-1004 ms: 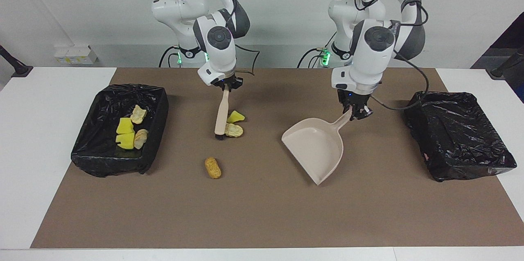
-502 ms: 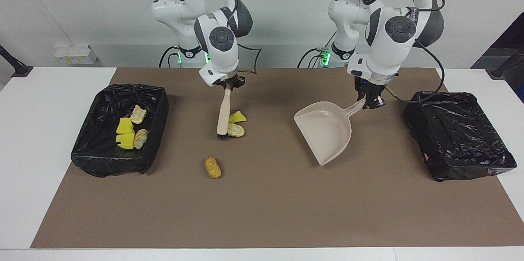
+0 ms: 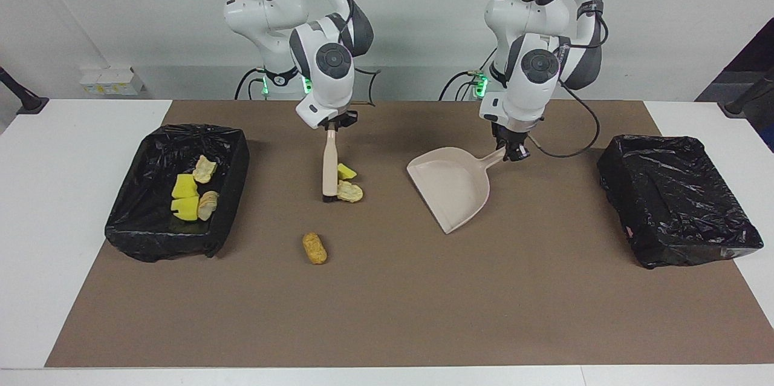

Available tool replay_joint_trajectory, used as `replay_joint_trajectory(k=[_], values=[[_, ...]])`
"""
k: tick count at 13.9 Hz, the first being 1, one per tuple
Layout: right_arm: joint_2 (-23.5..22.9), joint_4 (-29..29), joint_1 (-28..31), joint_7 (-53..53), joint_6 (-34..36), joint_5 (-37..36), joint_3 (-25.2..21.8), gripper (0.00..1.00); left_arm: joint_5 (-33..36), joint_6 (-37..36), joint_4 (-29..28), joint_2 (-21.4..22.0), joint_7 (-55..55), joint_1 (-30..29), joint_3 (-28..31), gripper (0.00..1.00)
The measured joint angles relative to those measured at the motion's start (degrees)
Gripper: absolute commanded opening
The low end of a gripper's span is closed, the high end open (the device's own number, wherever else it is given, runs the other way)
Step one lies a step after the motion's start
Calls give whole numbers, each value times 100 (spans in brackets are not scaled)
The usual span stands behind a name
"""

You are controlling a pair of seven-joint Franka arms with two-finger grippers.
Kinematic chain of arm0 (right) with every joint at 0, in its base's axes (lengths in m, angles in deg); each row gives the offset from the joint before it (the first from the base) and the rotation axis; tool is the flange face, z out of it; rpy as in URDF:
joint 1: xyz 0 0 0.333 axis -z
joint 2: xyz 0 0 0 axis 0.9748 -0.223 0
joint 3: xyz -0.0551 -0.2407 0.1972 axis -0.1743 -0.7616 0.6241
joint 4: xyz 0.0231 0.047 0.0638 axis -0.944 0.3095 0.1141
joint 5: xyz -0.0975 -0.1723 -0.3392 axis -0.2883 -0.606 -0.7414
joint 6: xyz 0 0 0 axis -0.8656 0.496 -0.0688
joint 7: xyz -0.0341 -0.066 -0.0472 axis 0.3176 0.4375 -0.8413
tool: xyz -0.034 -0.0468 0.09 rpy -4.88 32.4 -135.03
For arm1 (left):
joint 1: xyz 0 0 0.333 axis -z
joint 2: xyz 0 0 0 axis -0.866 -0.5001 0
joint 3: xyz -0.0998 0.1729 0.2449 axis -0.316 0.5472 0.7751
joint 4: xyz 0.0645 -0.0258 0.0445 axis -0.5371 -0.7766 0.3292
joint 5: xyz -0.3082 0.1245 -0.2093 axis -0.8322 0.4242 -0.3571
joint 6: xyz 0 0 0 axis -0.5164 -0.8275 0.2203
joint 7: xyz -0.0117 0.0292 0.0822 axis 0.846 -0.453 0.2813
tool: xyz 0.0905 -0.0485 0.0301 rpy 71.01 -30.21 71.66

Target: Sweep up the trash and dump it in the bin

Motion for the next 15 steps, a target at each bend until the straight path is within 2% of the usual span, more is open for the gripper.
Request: replay_joint_trajectory(k=[1,2,3,6,11,12,13,14,15], values=[[-29,13,-10,16,-110,1,12,0,-15,-11,-2,0,-59,-1,7,23],[-77,-4,-42,39,-180,19,16,0,-31,-38,-8,0,-199,0,6,54],[-155,-55,-88,40,-231,99,16,0,-52,-73,-18,0,-389,0,2,98],[-533,-409,-360,-164,-586,505,16,0,-56,-114,-55,1,-851,16,-1,100],[-1456,-1441,-1234,-1133,-1244,1177,27,0,-82,-113,-138,2,-933,108,-11,100],[-1536,-1539,-1332,-1163,-1327,1356,25,0,-83,-109,-204,1,-967,162,-12,83],[-1568,-1589,-1409,-1166,-1349,1491,26,0,-84,-85,-287,0,-1026,214,-13,55],[-1574,-1617,-1477,-1170,-1351,1570,26,0,-85,-12,-395,-2,-1130,286,-13,9],[-1574,-1635,-1548,-1171,-1351,1621,31,0,-85,72,-473,-3,-1225,351,-15,2]])
